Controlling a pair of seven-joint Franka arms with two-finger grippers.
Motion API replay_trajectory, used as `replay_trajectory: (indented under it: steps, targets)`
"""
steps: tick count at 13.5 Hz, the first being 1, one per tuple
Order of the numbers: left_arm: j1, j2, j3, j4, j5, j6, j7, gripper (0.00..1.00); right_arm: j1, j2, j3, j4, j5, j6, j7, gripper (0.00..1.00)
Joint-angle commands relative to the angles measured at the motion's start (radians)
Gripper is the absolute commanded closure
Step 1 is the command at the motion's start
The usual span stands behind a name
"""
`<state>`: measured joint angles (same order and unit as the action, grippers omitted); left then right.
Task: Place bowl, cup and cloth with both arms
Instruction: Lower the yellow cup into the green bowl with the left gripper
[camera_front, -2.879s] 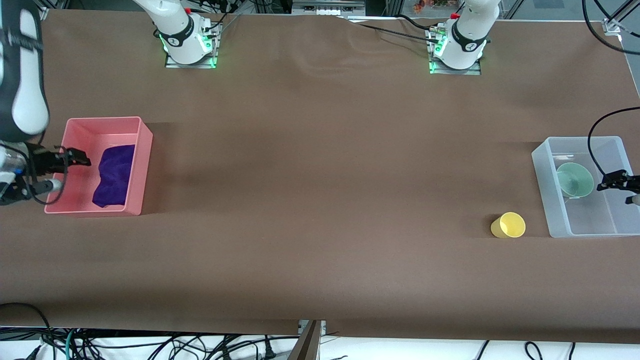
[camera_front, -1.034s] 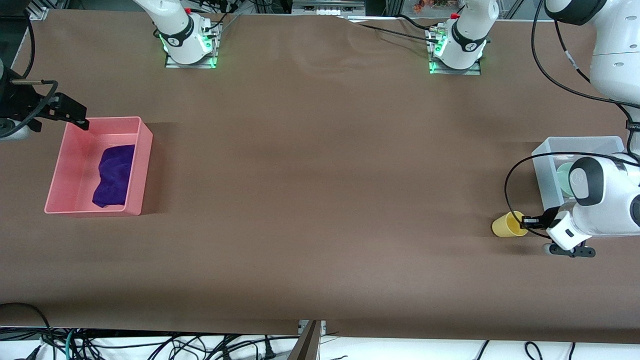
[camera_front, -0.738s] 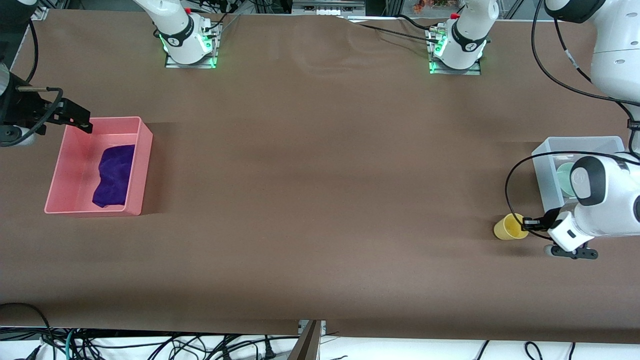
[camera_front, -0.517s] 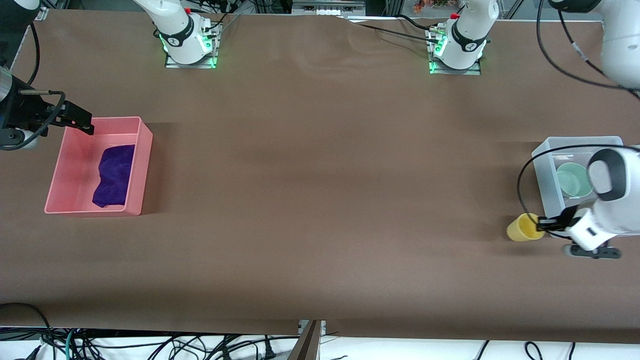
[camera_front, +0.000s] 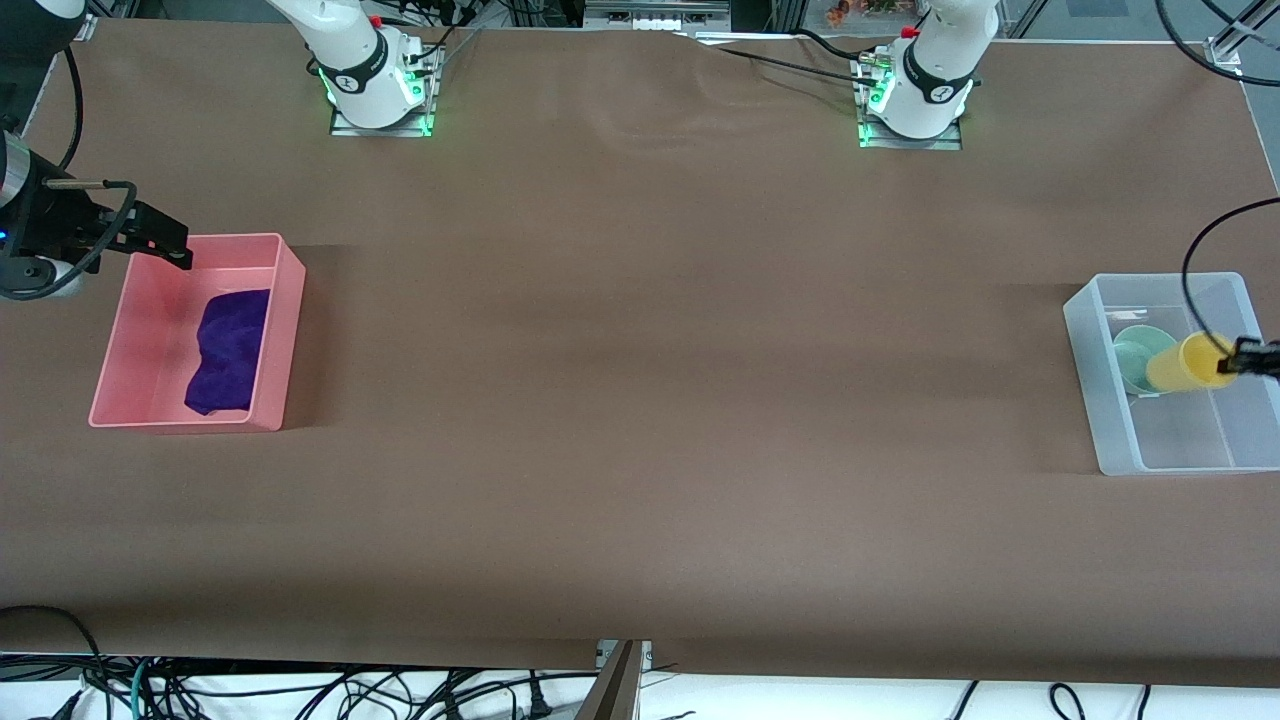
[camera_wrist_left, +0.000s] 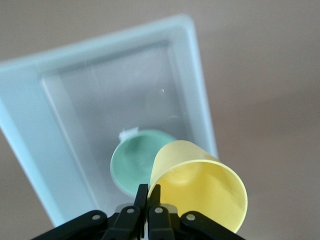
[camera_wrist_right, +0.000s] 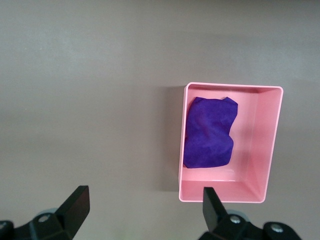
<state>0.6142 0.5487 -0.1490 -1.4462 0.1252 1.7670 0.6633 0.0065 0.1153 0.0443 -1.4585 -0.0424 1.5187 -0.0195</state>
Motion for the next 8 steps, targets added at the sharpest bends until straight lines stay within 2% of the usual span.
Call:
replay_trajectory:
  steps: [1,2,7,8]
  targets:
    - [0.105,-0.015,-0.023,-0.153,0.017,0.096,0.070,1.00,0.000,-0.002,0.005,0.010,0.006,-0.012,0.013,0.00]
    - [0.117,-0.022,-0.023,-0.190,0.016,0.150,0.085,1.00,0.000,-0.002,0.005,0.010,0.006,-0.012,0.012,0.00]
    - [0.133,-0.012,-0.023,-0.207,-0.004,0.175,0.091,1.00,-0.002,0.000,0.003,0.010,0.006,-0.012,0.010,0.00]
    - [0.128,-0.009,-0.023,-0.204,-0.006,0.180,0.091,0.62,-0.002,-0.002,0.003,0.010,0.006,-0.012,0.010,0.00]
